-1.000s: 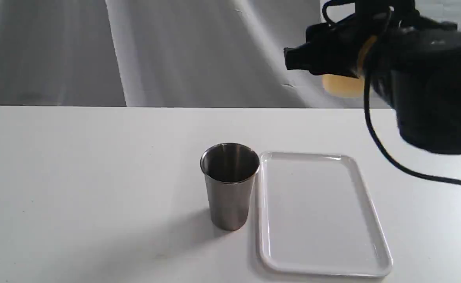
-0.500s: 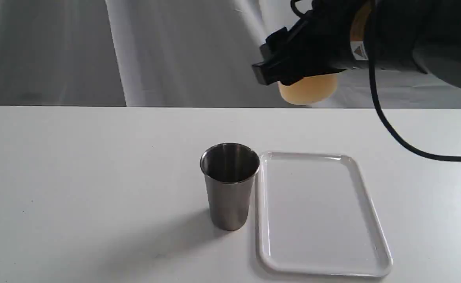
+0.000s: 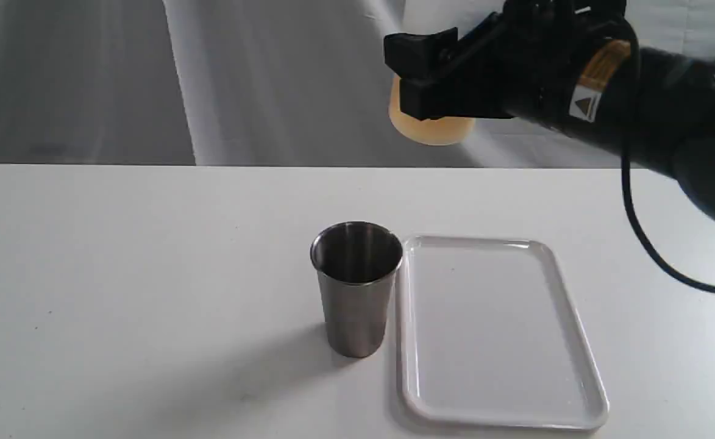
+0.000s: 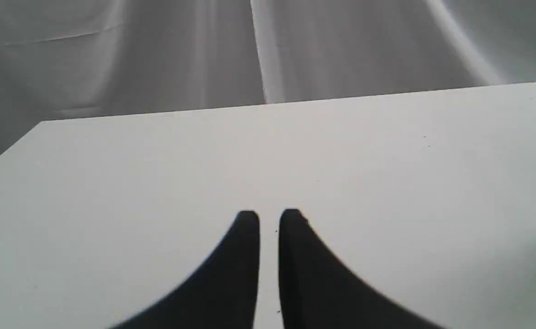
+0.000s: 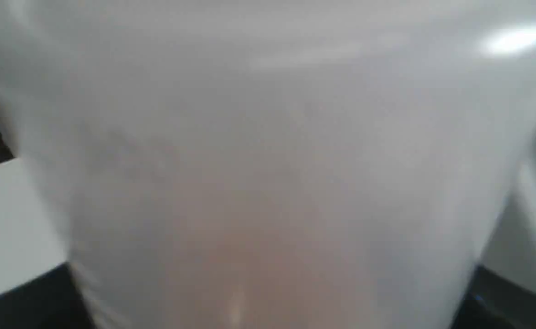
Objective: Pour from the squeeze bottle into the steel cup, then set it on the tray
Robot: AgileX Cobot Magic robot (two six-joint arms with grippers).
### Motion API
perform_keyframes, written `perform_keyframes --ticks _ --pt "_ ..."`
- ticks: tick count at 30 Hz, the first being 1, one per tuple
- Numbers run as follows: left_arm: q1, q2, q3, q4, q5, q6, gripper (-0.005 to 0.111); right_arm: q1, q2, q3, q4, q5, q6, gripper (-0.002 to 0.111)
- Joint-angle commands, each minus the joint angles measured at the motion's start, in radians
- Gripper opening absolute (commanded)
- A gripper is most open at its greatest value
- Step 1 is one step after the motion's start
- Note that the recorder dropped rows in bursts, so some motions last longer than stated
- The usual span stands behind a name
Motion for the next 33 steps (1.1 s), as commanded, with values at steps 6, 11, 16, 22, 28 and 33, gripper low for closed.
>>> perform_keyframes --ticks 6,11,16,22,28,33 --pt "-0.002 -0.005 0.004 0.002 -0.007 -0.002 0.008 -0.01 -0.014 0.2 0.392 -0.298 -0.363 0.0" --pt "-0.002 -0.005 0.004 0.002 -0.007 -0.002 0.008 -0.01 -0.011 0.266 0.392 -0.298 -0.41 0.0" --pt "-0.002 -0.005 0.004 0.002 -0.007 -0.002 0.008 -0.01 0.018 0.288 0.392 -0.306 -0.41 0.0" --pt "-0.002 -0.005 0.004 0.002 -0.007 -0.002 0.008 -0.01 0.073 0.288 0.408 -0.385 -0.404 0.0" --pt "-0.002 -0.005 0.004 0.002 -0.007 -0.002 0.008 -0.01 0.147 0.309 0.494 -0.488 -0.404 0.0" --pt "-0.002 -0.005 0.004 0.002 -0.007 -0.002 0.008 -0.01 0.211 0.346 0.537 -0.592 -0.41 0.0"
